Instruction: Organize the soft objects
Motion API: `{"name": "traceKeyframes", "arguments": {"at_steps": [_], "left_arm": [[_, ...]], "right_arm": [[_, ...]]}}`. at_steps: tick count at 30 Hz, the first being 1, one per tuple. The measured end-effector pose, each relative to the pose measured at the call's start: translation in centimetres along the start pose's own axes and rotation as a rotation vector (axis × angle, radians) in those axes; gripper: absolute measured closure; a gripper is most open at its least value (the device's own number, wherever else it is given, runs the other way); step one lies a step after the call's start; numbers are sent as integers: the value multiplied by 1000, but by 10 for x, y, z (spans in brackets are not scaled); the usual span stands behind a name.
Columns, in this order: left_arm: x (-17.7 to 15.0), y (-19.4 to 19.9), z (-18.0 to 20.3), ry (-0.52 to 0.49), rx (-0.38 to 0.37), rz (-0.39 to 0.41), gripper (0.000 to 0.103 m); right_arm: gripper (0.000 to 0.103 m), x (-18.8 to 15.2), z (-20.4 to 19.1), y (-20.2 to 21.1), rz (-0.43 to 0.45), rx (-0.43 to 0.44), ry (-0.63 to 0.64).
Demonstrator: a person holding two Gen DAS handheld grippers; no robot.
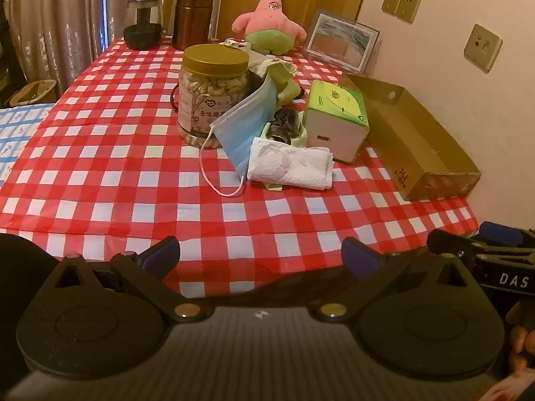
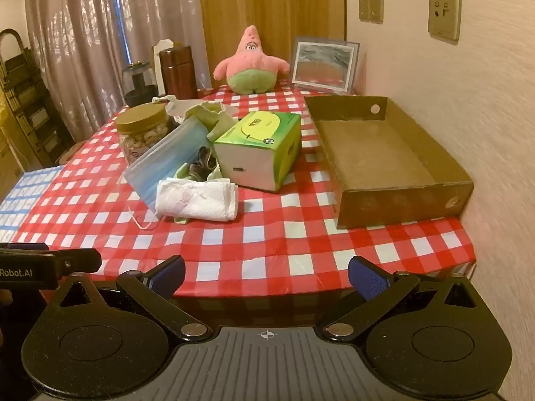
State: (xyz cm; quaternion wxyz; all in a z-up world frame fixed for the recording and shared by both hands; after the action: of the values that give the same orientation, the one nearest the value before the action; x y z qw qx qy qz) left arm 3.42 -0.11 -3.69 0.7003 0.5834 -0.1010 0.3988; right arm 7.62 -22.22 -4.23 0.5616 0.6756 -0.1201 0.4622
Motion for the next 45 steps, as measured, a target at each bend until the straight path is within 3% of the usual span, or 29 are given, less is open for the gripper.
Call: {"name": "traceKeyframes", "arguments": {"at_steps": [45], "left_arm": [[0, 1, 3, 20, -23, -2, 1]], "right_arm": [[0, -1, 1, 1, 0, -5, 0]]}}
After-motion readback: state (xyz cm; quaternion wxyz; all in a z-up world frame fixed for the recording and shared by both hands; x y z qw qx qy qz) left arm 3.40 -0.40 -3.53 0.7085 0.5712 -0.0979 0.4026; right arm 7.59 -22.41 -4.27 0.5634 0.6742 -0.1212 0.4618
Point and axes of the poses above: each gripper's, at about its wrist camera, not at the fingertips, and y roughly against the way its jaws point, z to its right, x to its top, the point moved 5 cm from there along -y, roughly the way its jaws point, and after that the axes turned 15 degrees about y, right-handed, at the moved point
